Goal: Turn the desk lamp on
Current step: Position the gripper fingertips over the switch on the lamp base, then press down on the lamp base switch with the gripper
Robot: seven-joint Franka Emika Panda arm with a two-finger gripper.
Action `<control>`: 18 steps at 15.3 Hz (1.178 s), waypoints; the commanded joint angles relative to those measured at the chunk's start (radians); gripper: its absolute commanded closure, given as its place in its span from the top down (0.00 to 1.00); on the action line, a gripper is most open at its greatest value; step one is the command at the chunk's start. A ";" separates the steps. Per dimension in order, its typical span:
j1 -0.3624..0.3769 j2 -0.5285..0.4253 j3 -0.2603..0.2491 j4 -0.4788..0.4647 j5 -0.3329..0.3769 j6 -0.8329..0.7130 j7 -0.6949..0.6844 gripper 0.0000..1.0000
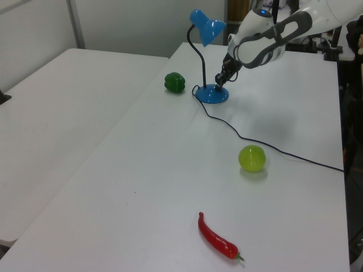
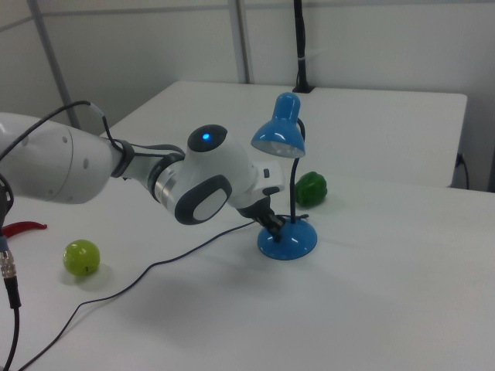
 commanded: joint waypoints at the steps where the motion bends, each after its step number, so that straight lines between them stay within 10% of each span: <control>1: -0.016 0.041 0.015 0.059 0.011 -0.048 -0.006 0.00; 18: -0.033 -0.012 0.013 0.053 0.010 -0.150 0.010 0.00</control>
